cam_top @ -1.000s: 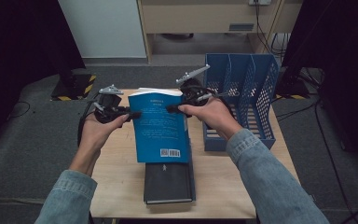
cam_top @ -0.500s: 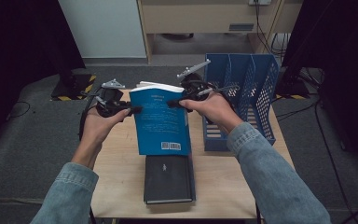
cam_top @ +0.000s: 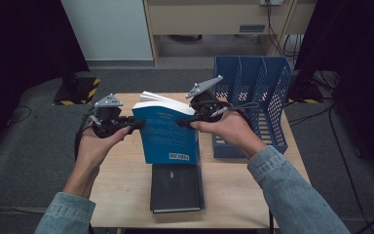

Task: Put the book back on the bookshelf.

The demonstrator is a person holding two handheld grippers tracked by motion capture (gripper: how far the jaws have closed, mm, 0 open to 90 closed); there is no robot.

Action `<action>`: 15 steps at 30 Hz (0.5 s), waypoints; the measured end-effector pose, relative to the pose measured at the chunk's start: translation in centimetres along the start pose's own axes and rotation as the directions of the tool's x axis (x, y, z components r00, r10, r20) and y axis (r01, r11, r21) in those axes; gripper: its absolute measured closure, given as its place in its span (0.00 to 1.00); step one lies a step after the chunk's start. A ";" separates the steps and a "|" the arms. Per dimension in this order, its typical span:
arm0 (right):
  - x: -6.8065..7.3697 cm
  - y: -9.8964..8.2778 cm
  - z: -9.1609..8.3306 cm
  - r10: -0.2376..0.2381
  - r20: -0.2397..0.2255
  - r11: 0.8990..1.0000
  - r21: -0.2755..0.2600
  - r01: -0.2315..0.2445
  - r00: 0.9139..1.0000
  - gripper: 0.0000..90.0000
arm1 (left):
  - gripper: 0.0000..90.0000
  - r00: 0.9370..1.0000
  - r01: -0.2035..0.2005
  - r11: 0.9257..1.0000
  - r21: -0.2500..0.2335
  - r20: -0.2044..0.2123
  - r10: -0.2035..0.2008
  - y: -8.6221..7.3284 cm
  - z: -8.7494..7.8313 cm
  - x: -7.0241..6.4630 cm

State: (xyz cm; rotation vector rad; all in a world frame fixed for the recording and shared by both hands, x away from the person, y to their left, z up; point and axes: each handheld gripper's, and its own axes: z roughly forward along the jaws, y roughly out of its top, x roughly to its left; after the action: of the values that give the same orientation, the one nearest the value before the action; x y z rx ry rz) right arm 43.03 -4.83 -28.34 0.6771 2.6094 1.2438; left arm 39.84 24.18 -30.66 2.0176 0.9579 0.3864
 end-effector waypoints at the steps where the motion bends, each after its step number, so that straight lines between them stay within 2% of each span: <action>1: 0.1 0.0 -0.1 -0.006 -0.001 1.000 0.002 0.006 1.000 0.65 | 0.83 1.000 -0.007 1.000 -0.003 -0.015 0.007 -0.1 -0.1 0.0; 3: 0.2 0.0 -0.1 -0.009 -0.009 1.000 0.002 0.009 1.000 0.65 | 0.86 1.000 0.001 1.000 -0.013 -0.003 -0.001 -0.3 -0.2 0.2; 9: 0.2 0.1 -0.1 -0.024 -0.030 1.000 0.004 0.024 0.999 0.64 | 0.86 1.000 0.017 0.999 -0.042 0.023 -0.016 -0.8 -0.2 0.6; 15: 0.5 0.4 -0.1 -0.033 -0.037 0.999 0.015 0.034 0.999 0.62 | 0.85 1.000 0.016 0.999 -0.044 0.025 -0.015 -0.9 -0.4 0.4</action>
State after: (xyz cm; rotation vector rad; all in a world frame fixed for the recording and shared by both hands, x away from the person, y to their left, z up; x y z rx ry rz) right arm 42.72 -4.44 -27.92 0.6161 2.6510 1.2392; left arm 39.43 24.96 -31.20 1.9693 0.9414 0.3701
